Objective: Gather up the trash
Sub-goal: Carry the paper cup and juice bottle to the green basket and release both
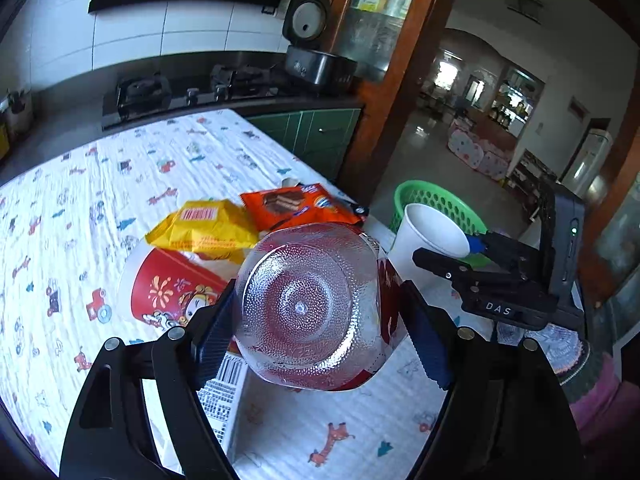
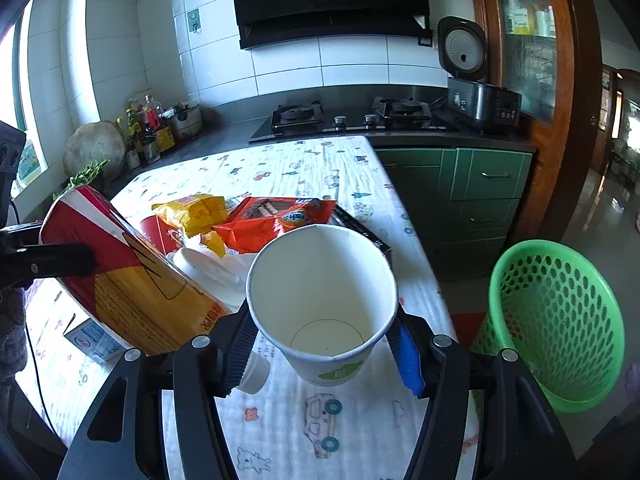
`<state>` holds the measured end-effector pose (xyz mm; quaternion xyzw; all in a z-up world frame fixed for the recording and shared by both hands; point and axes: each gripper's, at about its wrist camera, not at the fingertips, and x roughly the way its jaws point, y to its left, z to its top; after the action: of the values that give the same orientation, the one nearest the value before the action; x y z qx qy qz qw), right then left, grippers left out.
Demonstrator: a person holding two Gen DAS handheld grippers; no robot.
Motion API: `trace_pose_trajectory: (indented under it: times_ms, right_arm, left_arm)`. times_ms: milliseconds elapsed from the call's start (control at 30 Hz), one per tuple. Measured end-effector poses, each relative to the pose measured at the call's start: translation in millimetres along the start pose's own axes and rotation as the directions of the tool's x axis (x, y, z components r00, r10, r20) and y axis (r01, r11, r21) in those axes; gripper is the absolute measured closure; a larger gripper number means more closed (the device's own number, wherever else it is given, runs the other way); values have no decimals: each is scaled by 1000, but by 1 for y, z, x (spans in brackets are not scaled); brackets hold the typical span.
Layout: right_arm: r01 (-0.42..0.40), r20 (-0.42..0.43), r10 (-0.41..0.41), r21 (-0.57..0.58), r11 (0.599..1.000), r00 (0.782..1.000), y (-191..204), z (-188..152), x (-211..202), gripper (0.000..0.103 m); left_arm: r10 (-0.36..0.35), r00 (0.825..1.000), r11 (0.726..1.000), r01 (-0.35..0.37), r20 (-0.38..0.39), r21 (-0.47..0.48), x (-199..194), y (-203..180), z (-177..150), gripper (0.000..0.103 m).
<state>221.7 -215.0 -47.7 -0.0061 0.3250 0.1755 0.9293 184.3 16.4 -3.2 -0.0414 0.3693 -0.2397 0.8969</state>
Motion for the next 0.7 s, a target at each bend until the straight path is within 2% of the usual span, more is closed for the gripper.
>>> trace_pose_trajectory:
  times_ms: [300, 400, 533, 700]
  right_arm:
    - [81, 28, -82, 38, 996, 996, -42, -2, -34, 45]
    - [117, 30, -120, 71, 991, 992, -67, -4, -46, 45]
    - [175, 18, -179, 116, 978, 984, -102, -6, -54, 45]
    - [272, -23, -271, 146, 951, 962, -150, -10, -54, 45]
  left_arm:
    - [-40, 999, 999, 39, 23, 32, -2, -32, 21, 27]
    - [-63, 998, 997, 62, 25, 36, 3, -42, 30, 27]
    - [-97, 995, 995, 96, 24, 41, 15, -59, 45, 27]
    - [-134, 991, 990, 132, 20, 55, 33, -79, 64, 28]
